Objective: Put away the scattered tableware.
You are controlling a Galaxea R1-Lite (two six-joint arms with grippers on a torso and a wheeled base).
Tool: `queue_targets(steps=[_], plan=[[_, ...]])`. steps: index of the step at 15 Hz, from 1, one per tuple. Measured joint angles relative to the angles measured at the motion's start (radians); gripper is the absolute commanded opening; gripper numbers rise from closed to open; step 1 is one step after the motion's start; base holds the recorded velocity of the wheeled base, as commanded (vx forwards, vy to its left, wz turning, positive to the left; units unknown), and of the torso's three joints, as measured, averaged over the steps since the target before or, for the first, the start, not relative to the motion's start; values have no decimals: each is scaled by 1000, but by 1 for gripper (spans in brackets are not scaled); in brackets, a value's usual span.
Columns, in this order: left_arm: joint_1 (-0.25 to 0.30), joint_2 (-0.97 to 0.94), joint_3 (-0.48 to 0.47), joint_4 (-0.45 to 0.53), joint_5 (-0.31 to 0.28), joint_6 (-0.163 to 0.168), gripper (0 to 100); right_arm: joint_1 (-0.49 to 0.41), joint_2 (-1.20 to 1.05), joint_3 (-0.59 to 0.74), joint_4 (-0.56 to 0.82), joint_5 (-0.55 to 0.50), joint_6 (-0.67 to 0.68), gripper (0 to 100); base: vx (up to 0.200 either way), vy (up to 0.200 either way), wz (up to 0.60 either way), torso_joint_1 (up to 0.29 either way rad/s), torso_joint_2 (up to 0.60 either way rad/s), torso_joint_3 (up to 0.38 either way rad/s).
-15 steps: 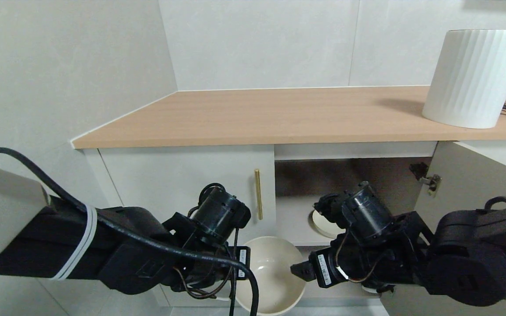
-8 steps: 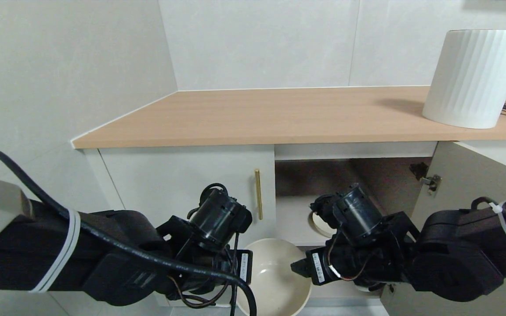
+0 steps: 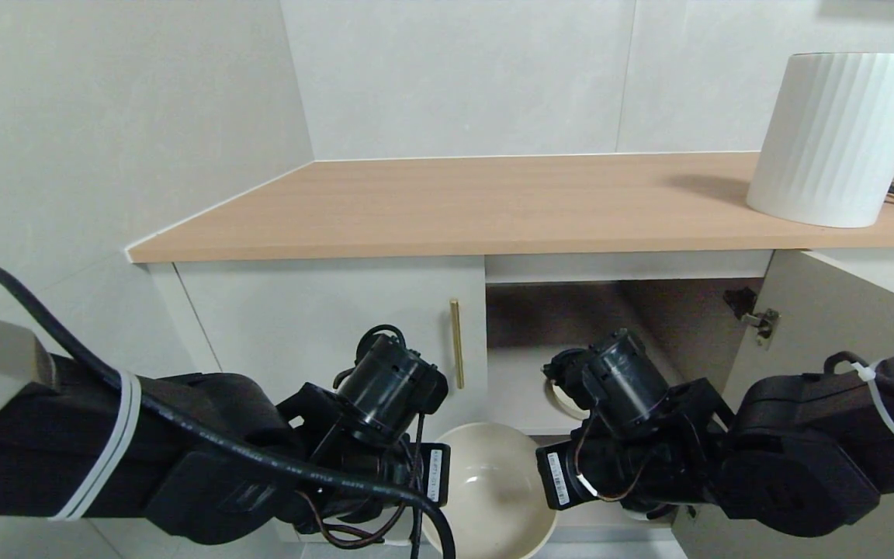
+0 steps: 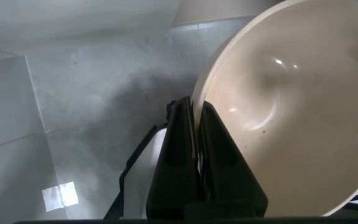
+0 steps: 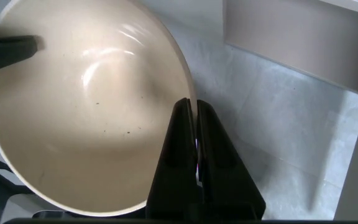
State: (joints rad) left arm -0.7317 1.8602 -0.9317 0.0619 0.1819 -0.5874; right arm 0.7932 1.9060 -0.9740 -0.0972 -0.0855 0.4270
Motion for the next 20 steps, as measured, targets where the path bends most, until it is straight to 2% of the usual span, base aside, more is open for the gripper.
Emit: queue_targets(steps=[4, 5, 16, 20], plan=[[0, 2, 1, 0, 1, 0, 0, 0, 1, 0, 1, -2, 0, 0, 0, 0, 0, 0, 0, 0], [0, 2, 1, 0, 1, 0, 100, 0, 1, 0, 1, -2, 0, 0, 0, 0, 0, 0, 0, 0], [3, -8, -5, -3, 2, -7, 100, -4, 24, 1, 3, -11, -1, 0, 0, 0, 0, 0, 0, 0], [4, -15, -6, -4, 1, -9, 100, -79, 57, 0, -44, -60, 3, 0, 0, 0, 0, 0, 0, 0]])
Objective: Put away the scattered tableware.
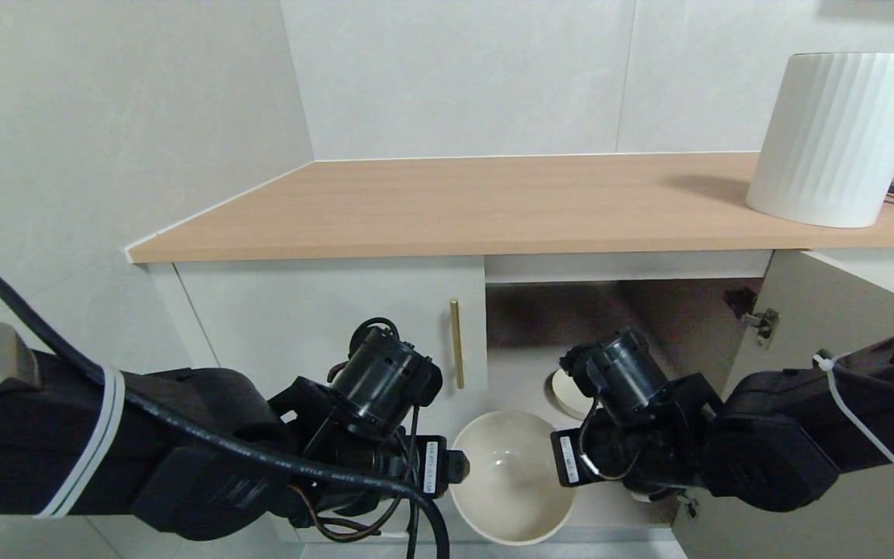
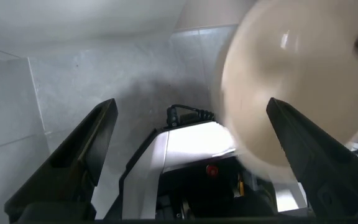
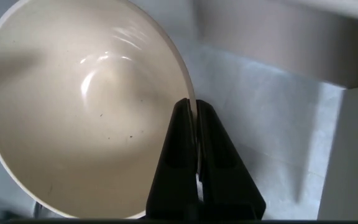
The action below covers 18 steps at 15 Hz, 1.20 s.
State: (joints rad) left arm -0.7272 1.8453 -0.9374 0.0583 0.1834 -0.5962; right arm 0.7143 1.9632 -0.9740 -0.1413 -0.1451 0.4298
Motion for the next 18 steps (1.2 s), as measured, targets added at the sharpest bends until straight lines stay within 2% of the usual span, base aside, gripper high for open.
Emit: queue_targets(steps=[4, 6, 9, 18], plan=[[0, -7, 0, 0, 0, 0, 100, -116, 36, 3, -51, -2, 41, 0, 0, 0, 0, 0, 0, 0], [0, -11, 0, 0, 0, 0, 100, -159, 73, 1, -171, -11, 53, 0, 0, 0, 0, 0, 0, 0], [0, -16, 0, 1, 0, 0, 100, -217, 146, -8, -295, -87, 89, 0, 0, 0, 0, 0, 0, 0], [1, -18, 2, 2, 0, 1, 100, -343, 266, -133, -310, -127, 109, 0, 0, 0, 0, 0, 0, 0]])
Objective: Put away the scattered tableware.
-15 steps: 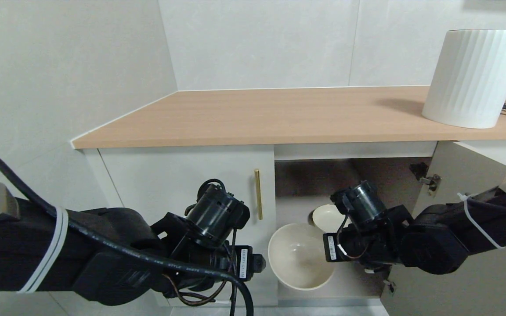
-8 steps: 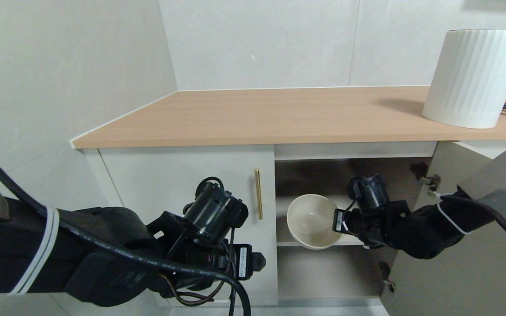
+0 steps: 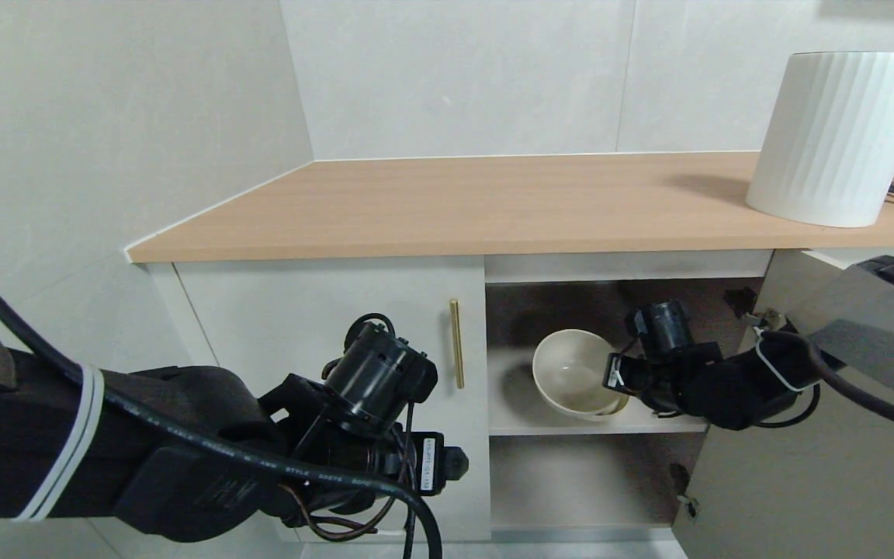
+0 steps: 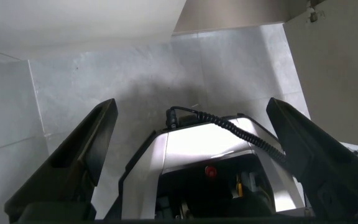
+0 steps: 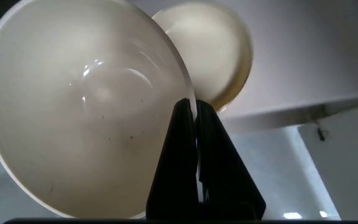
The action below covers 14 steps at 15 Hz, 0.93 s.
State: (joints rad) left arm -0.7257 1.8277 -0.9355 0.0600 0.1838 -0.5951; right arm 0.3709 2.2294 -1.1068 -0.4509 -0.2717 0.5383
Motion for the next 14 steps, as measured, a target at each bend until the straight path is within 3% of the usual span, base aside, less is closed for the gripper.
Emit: queue_targets(steps=[14], plan=[[0, 0, 0, 0, 0, 0, 100, -77, 154, -127, 5, -60, -6, 0, 0, 0, 0, 0, 0, 0]])
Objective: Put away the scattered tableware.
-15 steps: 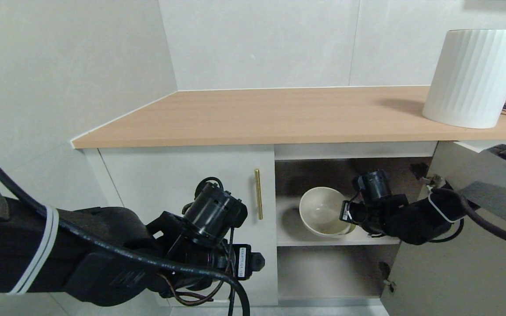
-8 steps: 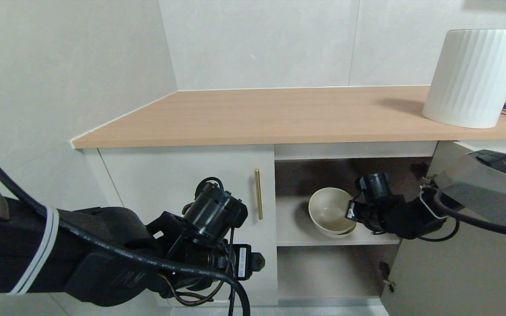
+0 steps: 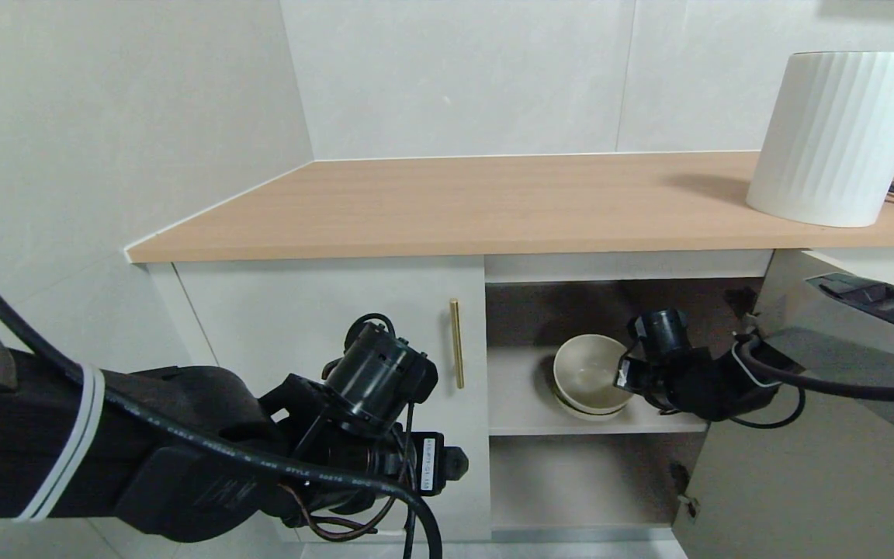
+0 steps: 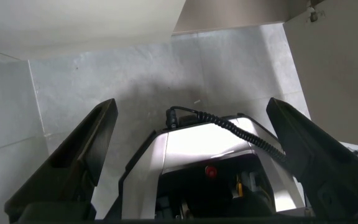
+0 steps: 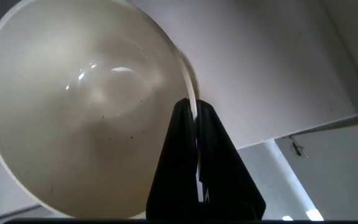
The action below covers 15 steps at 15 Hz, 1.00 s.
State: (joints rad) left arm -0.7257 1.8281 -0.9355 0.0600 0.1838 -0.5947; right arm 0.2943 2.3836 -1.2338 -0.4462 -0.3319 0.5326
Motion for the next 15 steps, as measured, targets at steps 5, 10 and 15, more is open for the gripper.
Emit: queue_targets(steps=[5, 10, 15], plan=[[0, 1, 0, 0, 0, 0, 100, 0, 13, -11, 0, -1, -1, 0, 0, 0, 0, 0, 0, 0], [0, 1, 0, 0, 0, 0, 100, 0, 19, -13, 1, -1, -3, 100, 0, 0, 0, 0, 0, 0], [2, 1, 0, 0, 0, 0, 100, 0, 22, -11, 1, -1, -3, 100, 0, 0, 0, 0, 0, 0]])
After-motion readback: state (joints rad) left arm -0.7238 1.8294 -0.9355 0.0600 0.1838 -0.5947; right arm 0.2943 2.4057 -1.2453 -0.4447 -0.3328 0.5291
